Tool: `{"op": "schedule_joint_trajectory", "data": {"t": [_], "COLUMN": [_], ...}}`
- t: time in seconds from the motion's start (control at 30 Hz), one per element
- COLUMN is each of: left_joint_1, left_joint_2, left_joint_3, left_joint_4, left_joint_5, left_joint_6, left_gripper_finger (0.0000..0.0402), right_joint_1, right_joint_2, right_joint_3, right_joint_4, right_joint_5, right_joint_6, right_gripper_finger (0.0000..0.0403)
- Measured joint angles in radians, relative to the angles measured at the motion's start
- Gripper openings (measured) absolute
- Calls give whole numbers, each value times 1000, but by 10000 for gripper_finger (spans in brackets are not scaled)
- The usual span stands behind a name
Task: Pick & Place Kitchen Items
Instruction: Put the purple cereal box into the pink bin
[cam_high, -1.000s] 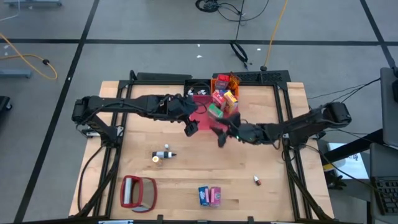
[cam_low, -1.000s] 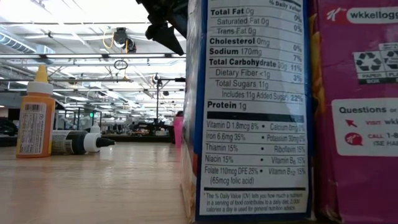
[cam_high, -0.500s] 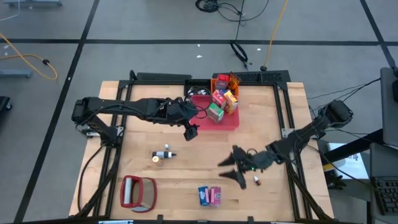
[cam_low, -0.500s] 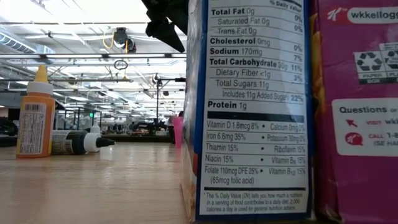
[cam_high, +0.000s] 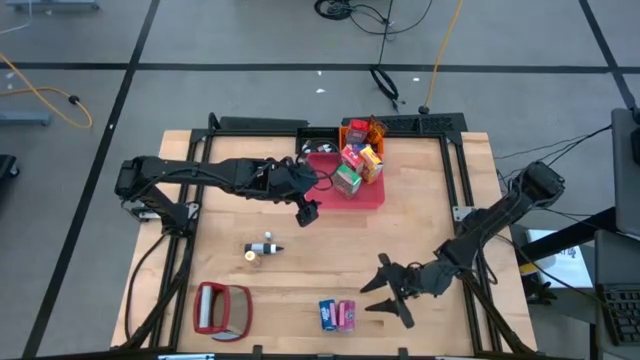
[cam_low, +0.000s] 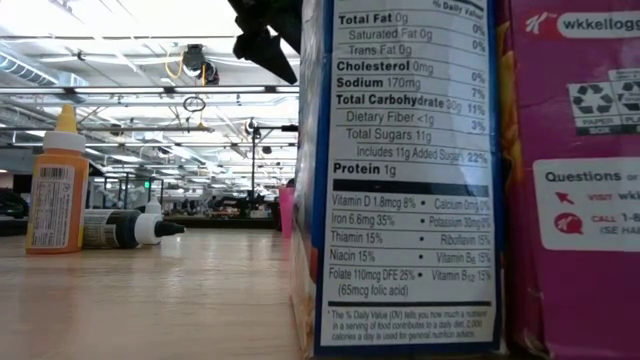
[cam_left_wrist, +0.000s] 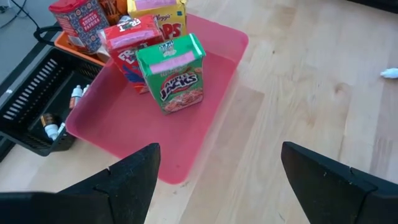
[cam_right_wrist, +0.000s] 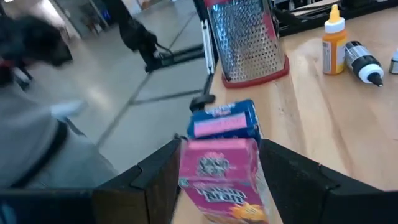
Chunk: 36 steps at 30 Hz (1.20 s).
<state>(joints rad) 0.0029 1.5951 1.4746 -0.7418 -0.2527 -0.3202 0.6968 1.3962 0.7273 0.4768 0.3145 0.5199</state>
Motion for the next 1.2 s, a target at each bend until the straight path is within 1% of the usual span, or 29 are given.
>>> {"op": "schedule_joint_trajectory", "data": {"t": [0.2, 0.37, 0.47, 0.73, 0.9, 1.2], "left_joint_1": [-7, -21, -31, -58, -70, -78], "left_joint_2": [0, 0, 0, 0, 0, 0], "left_joint_3": [0, 0, 0, 0, 0, 0], "left_joint_4": [0, 1, 2, 3, 6, 6], "left_joint_5": [0, -9, -10, -10, -10, -10], "left_joint_6": [-40, -84, -113, -154, -161, -157], "left_gripper_finger": [335, 335, 335, 335, 335, 335], "right_joint_1": [6, 6, 6, -11, -38, -63], "right_joint_2": [57, 111, 140, 157, 157, 164], "right_joint_3": [0, 0, 0, 0, 0, 1], "right_joint_4": [4, -13, -19, -25, -14, 51], "right_joint_5": [-5, -57, -55, -55, -55, -57], "right_joint_6": [-109, -180, -239, -360, -404, -401], "right_gripper_finger": [212, 212, 212, 212, 212, 212]}}
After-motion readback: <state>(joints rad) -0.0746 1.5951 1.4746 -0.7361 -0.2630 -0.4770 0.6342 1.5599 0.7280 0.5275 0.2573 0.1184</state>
